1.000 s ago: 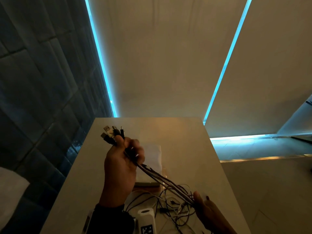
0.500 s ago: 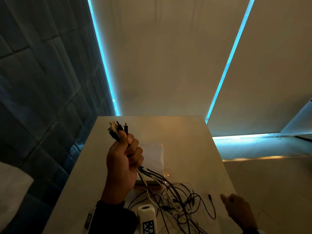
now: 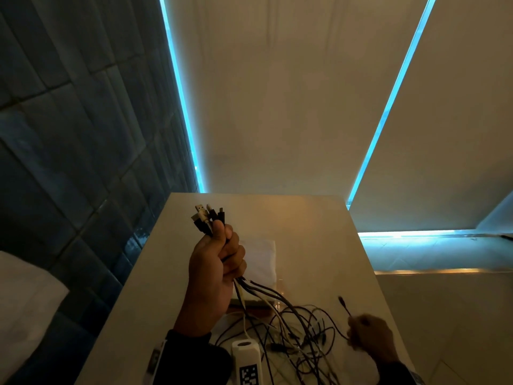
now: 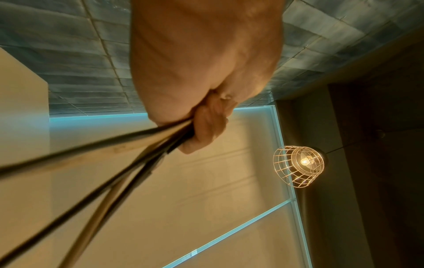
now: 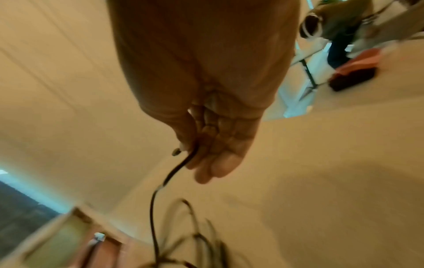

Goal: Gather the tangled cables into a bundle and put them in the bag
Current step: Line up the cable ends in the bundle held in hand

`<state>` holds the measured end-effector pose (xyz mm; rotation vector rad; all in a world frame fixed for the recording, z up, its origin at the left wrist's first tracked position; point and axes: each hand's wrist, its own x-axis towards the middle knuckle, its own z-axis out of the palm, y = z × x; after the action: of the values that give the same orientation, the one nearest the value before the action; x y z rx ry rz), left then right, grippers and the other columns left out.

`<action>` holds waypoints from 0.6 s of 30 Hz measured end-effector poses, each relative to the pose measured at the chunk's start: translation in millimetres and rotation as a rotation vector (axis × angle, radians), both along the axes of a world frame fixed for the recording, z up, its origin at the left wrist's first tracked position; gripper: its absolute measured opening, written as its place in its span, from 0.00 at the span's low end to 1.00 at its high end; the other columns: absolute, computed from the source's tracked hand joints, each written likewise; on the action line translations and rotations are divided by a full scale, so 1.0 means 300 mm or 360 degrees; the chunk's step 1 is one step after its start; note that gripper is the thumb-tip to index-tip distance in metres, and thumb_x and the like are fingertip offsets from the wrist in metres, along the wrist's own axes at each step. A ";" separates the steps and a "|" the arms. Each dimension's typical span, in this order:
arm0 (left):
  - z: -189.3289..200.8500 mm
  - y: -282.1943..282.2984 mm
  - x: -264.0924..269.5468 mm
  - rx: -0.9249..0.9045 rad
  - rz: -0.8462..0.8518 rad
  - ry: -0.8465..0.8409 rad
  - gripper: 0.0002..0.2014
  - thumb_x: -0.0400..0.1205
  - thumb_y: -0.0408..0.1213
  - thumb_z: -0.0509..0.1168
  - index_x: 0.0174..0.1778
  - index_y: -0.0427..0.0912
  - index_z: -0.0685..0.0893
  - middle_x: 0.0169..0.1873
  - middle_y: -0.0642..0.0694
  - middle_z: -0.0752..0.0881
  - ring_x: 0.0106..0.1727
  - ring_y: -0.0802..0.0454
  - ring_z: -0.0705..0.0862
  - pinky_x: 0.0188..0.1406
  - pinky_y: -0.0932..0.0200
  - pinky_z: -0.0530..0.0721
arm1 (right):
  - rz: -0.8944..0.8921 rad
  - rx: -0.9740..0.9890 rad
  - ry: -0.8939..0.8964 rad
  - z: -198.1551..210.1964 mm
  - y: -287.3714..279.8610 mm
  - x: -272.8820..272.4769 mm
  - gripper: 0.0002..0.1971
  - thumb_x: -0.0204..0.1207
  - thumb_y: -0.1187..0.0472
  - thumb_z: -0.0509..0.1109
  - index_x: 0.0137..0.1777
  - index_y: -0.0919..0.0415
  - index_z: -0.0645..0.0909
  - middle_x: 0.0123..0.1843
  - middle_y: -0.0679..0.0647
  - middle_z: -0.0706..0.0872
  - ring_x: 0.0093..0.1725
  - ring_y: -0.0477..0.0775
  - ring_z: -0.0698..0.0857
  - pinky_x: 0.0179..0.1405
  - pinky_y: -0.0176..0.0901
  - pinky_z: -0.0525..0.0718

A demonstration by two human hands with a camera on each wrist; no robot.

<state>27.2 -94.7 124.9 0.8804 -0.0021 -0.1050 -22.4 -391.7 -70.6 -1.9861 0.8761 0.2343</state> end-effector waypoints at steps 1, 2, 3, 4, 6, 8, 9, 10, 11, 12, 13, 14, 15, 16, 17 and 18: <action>-0.002 -0.004 -0.001 0.0037 -0.0013 0.0002 0.14 0.82 0.47 0.55 0.34 0.42 0.70 0.20 0.53 0.63 0.17 0.60 0.57 0.17 0.62 0.53 | -0.0008 0.0053 -0.0205 0.053 0.020 0.021 0.10 0.80 0.63 0.70 0.39 0.68 0.85 0.31 0.60 0.89 0.32 0.61 0.89 0.35 0.50 0.90; -0.004 -0.011 -0.002 0.0084 -0.0028 0.0004 0.15 0.82 0.46 0.55 0.33 0.43 0.70 0.20 0.53 0.63 0.17 0.60 0.57 0.18 0.61 0.53 | 0.0035 0.0085 -0.0390 0.119 0.053 0.035 0.09 0.80 0.63 0.69 0.40 0.66 0.84 0.32 0.61 0.89 0.33 0.61 0.90 0.39 0.56 0.91; -0.004 -0.020 -0.005 0.0144 -0.0043 0.0006 0.15 0.82 0.46 0.55 0.32 0.43 0.69 0.21 0.52 0.62 0.18 0.60 0.57 0.19 0.60 0.52 | 0.0113 0.0133 -0.0579 0.192 0.085 0.056 0.08 0.80 0.64 0.69 0.41 0.66 0.84 0.33 0.61 0.89 0.33 0.61 0.90 0.40 0.58 0.91; -0.002 -0.030 -0.008 0.0211 -0.0054 0.0007 0.15 0.82 0.46 0.55 0.31 0.43 0.68 0.21 0.52 0.61 0.19 0.59 0.56 0.20 0.59 0.52 | 0.0188 0.0198 -0.0759 0.264 0.126 0.068 0.07 0.80 0.64 0.69 0.42 0.66 0.84 0.32 0.61 0.88 0.32 0.60 0.89 0.39 0.56 0.91; 0.004 -0.053 -0.013 0.0339 -0.0080 -0.0002 0.15 0.82 0.45 0.56 0.30 0.44 0.66 0.22 0.51 0.60 0.20 0.57 0.55 0.22 0.57 0.51 | 0.0364 0.0302 -0.1038 0.401 0.215 0.079 0.06 0.79 0.65 0.69 0.42 0.65 0.84 0.31 0.62 0.88 0.31 0.59 0.89 0.36 0.47 0.90; 0.009 -0.074 -0.020 0.0471 -0.0093 -0.0027 0.16 0.84 0.43 0.57 0.31 0.44 0.64 0.21 0.51 0.60 0.21 0.56 0.55 0.23 0.56 0.52 | 0.0481 0.0412 -0.1230 0.511 0.297 0.078 0.06 0.78 0.66 0.70 0.41 0.67 0.83 0.30 0.63 0.87 0.30 0.58 0.87 0.35 0.41 0.88; 0.011 -0.081 -0.023 0.0537 -0.0094 -0.0041 0.16 0.84 0.43 0.57 0.31 0.43 0.64 0.21 0.51 0.60 0.21 0.56 0.55 0.23 0.56 0.53 | 0.0514 0.0480 -0.1305 0.547 0.333 0.075 0.06 0.78 0.67 0.70 0.40 0.68 0.83 0.29 0.63 0.86 0.29 0.57 0.87 0.34 0.40 0.87; 0.013 -0.086 -0.027 0.0597 -0.0094 -0.0049 0.16 0.83 0.45 0.58 0.33 0.42 0.66 0.21 0.51 0.61 0.21 0.56 0.56 0.22 0.56 0.54 | 0.0546 0.0537 -0.1365 0.576 0.367 0.069 0.06 0.78 0.68 0.70 0.40 0.68 0.83 0.28 0.63 0.86 0.28 0.57 0.86 0.33 0.39 0.86; 0.017 -0.092 -0.033 0.0647 -0.0097 -0.0052 0.15 0.81 0.46 0.59 0.36 0.40 0.68 0.21 0.50 0.62 0.22 0.55 0.57 0.23 0.57 0.56 | 0.0591 0.0587 -0.1413 0.599 0.398 0.062 0.06 0.78 0.69 0.69 0.39 0.69 0.82 0.28 0.63 0.85 0.27 0.56 0.85 0.33 0.39 0.85; 0.017 -0.096 -0.038 0.0694 -0.0100 -0.0056 0.15 0.79 0.49 0.60 0.39 0.38 0.71 0.22 0.50 0.64 0.22 0.54 0.59 0.23 0.57 0.58 | 0.0637 0.0639 -0.1448 0.616 0.425 0.057 0.06 0.78 0.69 0.69 0.39 0.69 0.82 0.27 0.62 0.85 0.26 0.56 0.84 0.32 0.40 0.84; 0.014 -0.098 -0.040 0.0753 -0.0101 -0.0061 0.17 0.78 0.50 0.61 0.43 0.36 0.74 0.23 0.49 0.67 0.23 0.53 0.64 0.23 0.58 0.62 | 0.0681 0.0671 -0.1472 0.626 0.448 0.053 0.07 0.78 0.69 0.70 0.39 0.70 0.82 0.26 0.61 0.84 0.25 0.55 0.83 0.31 0.40 0.84; 0.012 -0.100 -0.042 0.0821 -0.0096 -0.0065 0.18 0.79 0.49 0.60 0.45 0.35 0.77 0.24 0.49 0.71 0.23 0.54 0.69 0.22 0.60 0.68 | 0.0711 0.0688 -0.1498 0.632 0.468 0.051 0.07 0.77 0.68 0.70 0.39 0.70 0.82 0.26 0.60 0.84 0.24 0.54 0.82 0.30 0.40 0.83; 0.012 -0.100 -0.042 0.0869 -0.0081 -0.0075 0.16 0.81 0.48 0.59 0.47 0.37 0.79 0.26 0.49 0.75 0.24 0.56 0.75 0.23 0.62 0.73 | 0.0730 0.0689 -0.1521 0.634 0.483 0.050 0.07 0.77 0.67 0.70 0.39 0.71 0.82 0.26 0.58 0.84 0.23 0.52 0.82 0.28 0.38 0.82; 0.011 -0.097 -0.042 0.0890 -0.0070 -0.0091 0.14 0.83 0.47 0.58 0.47 0.39 0.81 0.28 0.50 0.78 0.25 0.58 0.77 0.24 0.63 0.75 | 0.0736 0.0668 -0.1544 0.634 0.494 0.050 0.08 0.77 0.65 0.70 0.39 0.70 0.82 0.25 0.57 0.84 0.23 0.50 0.81 0.27 0.37 0.81; 0.010 -0.095 -0.041 0.0895 -0.0058 -0.0110 0.13 0.83 0.46 0.58 0.45 0.40 0.81 0.28 0.50 0.78 0.25 0.59 0.77 0.24 0.63 0.76 | 0.0740 0.0650 -0.1561 0.634 0.500 0.049 0.09 0.77 0.64 0.70 0.39 0.70 0.82 0.25 0.58 0.83 0.22 0.49 0.80 0.25 0.37 0.80; 0.008 -0.090 -0.041 0.0896 -0.0041 -0.0129 0.13 0.82 0.46 0.59 0.43 0.41 0.81 0.26 0.51 0.78 0.24 0.59 0.76 0.24 0.63 0.75 | 0.0752 0.0636 -0.1558 0.633 0.504 0.050 0.08 0.77 0.64 0.70 0.39 0.69 0.82 0.25 0.59 0.83 0.22 0.49 0.79 0.24 0.37 0.80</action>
<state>14.8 -121.7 127.2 1.4469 -0.0621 -0.0949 -7.4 -240.4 119.4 -1.5976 -0.2546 -0.2774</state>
